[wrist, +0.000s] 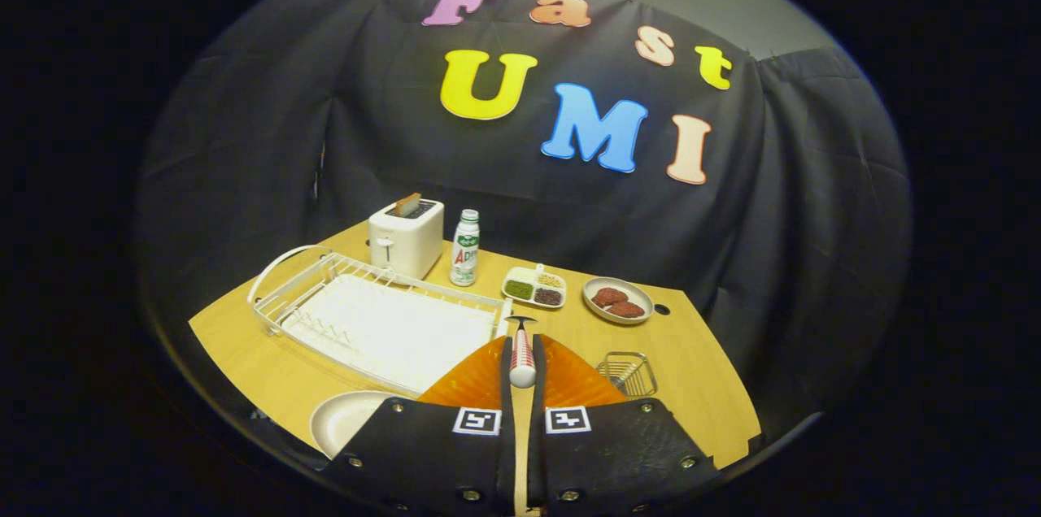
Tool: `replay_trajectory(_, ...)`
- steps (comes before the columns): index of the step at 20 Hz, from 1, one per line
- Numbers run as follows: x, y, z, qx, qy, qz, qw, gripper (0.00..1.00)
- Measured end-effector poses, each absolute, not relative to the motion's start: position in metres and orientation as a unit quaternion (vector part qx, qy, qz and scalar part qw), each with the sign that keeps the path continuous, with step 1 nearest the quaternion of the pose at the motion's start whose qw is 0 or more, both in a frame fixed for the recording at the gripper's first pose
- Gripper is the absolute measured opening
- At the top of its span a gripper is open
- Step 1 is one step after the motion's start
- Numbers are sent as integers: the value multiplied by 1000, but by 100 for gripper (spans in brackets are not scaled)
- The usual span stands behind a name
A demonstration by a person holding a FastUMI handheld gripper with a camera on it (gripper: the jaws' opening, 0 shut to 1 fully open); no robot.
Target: Take the plate from the dish rack, then take the spoon from the basket and place it into the plate.
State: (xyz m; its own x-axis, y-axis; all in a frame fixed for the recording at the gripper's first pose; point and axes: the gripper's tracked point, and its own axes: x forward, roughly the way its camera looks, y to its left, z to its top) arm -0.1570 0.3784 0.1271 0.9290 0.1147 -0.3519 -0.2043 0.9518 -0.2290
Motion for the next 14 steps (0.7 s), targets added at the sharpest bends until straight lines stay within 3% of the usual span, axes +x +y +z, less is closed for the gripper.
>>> replay_trajectory(6, -200, 445, 108, -125, 184, 145, 964, 6)
replay_trajectory(14, -250, 466, 74, -140, 209, 185, 950, 6)
